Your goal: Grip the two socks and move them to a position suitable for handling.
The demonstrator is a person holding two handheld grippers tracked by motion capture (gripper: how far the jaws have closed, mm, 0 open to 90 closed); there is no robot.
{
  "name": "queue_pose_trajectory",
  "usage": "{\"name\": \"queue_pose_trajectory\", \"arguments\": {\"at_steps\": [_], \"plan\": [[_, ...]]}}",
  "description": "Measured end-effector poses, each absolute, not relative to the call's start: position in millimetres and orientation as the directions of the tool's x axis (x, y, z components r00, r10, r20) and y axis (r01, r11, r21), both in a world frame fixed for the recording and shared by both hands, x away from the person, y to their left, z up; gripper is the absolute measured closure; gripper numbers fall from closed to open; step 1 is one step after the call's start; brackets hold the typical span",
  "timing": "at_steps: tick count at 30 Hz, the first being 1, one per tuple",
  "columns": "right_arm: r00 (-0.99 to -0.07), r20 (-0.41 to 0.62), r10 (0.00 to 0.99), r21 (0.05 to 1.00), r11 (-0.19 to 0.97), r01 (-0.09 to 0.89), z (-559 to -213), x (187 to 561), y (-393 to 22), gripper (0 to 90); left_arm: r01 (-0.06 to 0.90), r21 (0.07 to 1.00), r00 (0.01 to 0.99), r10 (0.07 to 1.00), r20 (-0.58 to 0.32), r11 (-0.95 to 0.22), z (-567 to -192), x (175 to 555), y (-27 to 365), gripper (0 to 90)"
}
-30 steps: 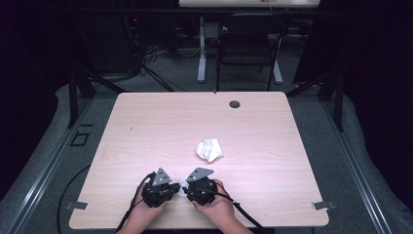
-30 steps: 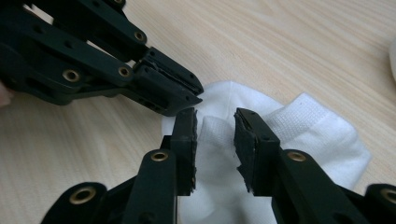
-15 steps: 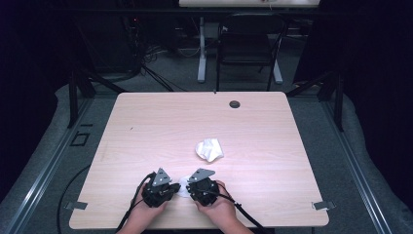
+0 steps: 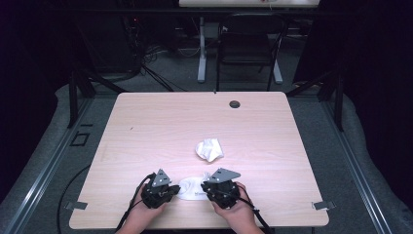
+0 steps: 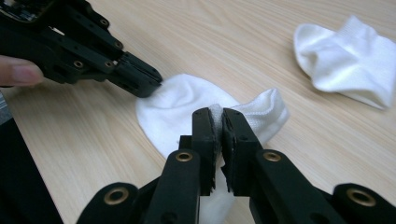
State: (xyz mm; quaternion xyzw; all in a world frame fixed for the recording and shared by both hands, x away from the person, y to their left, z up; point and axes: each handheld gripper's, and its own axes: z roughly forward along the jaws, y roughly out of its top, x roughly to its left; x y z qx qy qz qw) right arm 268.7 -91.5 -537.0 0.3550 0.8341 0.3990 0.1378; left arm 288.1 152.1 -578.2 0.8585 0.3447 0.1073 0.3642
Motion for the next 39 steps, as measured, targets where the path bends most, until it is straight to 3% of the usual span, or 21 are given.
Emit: {"name": "queue_pose_trajectory", "arguments": {"at_steps": [13, 28, 35, 37, 39], "plan": [[-0.654, 0.074, 0.753, 0.735, 0.402, 0.546, -544, 263, -135, 84.1, 0.511, 0.685, 0.749, 0.661, -0.058, -0.519, -576, 279, 150, 86.4], [-0.629, 0.078, 0.773, 0.665, 0.429, 0.611, -559, 264, -151, 83.6, 0.536, 0.669, 0.739, 0.669, -0.078, -0.514, -575, 272, 153, 86.2], [-0.611, 0.095, 0.786, 0.649, 0.416, 0.637, -563, 263, -156, 88.0, 0.540, 0.668, 0.737, 0.671, -0.082, -0.512, -575, 271, 155, 85.7], [-0.607, 0.117, 0.786, 0.648, 0.403, 0.647, -563, 262, -156, 86.9, 0.540, 0.669, 0.737, 0.671, -0.082, -0.511, -575, 272, 156, 85.3], [-0.607, 0.155, 0.780, 0.658, 0.377, 0.652, -561, 261, -157, 74.1, 0.537, 0.669, 0.738, 0.670, -0.080, -0.513, -575, 272, 156, 85.2]]}}
